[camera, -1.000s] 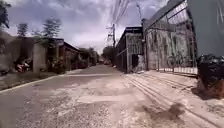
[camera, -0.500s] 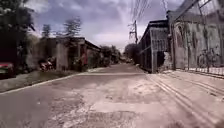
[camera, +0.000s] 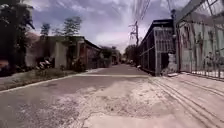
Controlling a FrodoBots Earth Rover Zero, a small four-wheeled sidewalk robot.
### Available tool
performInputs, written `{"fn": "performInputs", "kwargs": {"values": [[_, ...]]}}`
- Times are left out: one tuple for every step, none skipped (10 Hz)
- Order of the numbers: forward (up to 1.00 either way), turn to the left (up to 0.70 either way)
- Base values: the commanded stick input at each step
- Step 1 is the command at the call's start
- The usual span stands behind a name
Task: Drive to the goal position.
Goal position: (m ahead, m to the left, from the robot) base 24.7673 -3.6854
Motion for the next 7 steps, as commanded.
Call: {"fn": "performInputs", "kwargs": {"values": [[0.7,0.0],[0.7,0.0],[0.7,0.0],[0.7,0.0],[0.7,0.0],[0.7,0.0],[0.7,0.0]]}}
